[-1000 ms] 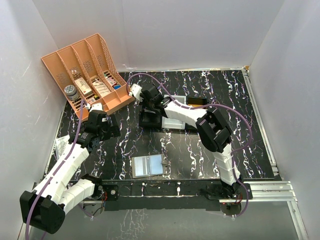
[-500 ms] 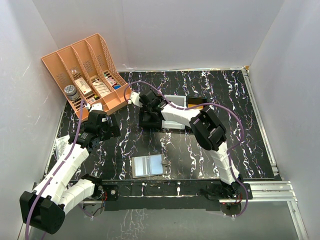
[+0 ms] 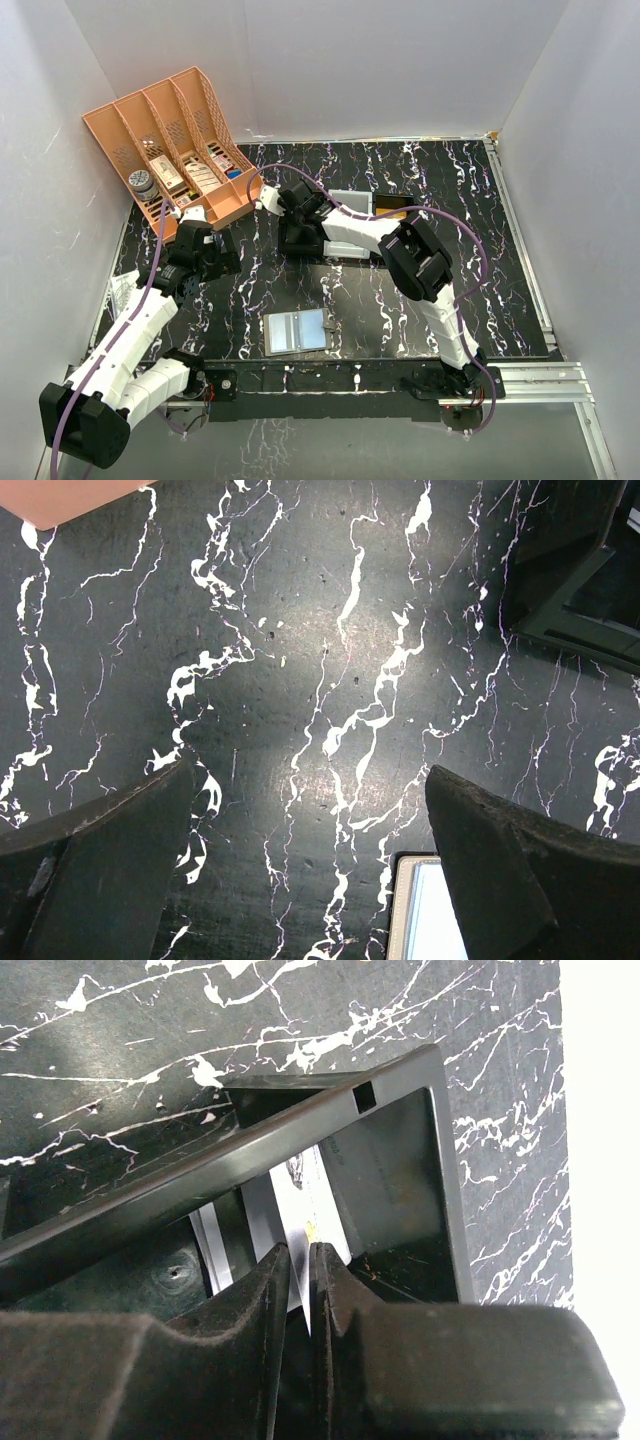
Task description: Take the credit cards out of the card holder
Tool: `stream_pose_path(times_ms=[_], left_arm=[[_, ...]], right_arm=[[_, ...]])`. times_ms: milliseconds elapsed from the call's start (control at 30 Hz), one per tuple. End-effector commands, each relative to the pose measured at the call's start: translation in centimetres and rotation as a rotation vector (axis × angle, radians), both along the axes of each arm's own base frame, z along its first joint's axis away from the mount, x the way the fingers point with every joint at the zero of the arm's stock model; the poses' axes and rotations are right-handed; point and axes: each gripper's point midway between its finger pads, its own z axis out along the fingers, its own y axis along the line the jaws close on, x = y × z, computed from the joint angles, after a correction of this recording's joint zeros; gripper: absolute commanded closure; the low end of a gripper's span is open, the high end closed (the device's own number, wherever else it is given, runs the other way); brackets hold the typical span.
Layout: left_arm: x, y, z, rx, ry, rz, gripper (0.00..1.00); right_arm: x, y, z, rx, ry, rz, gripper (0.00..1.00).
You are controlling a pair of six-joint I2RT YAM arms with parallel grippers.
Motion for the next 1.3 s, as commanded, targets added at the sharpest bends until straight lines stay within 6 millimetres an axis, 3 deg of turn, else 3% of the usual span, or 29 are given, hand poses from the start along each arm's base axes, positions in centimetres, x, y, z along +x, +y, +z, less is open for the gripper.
stream_pose_path(times_ms=[0,200,467,600,833,1000,1267], left_arm=[[0.2,-0.1,0.5,-0.005,-0.02,-0.01,0.01],[0.3,-0.2,0.3,-0.007,-0.011,-0.017,0.01],[0.2,-0.2,0.5,-0.011,-0.018,-0.017,0.01],[0.2,-0.2,0.5,-0.012,-0.017,-0.018,0.01],[0.2,-0.2,0.5,-0.009,-0.018,-0.015,0.01],[0.2,-0.1,0.5,-0.007,-0.02,-0.01,0.01],[0.2,-0.8,0.5,-0.028,-0.014,-0.049,0.01]], right_arm=[[-0.1,0.9,1.3,0.065,-0.009,0.003,0.86],[-0.4,1.4,2.7,0.129,-0.014,-0.002,0.81],[-0.6,2.6,6.2,0.272,-0.036,0.005,0.67],[-0.8,2.7,7.8,0.31,-0.05,0.006,0.65],[-1.7,1.6,12.2,0.462,-0.122,-0.051,0.63],[-3.1,0.3,15.9,0.677,-0.146,-0.151,0.6],[-8.6,1.1,17.6,0.989,0.096,-0.152,0.52]])
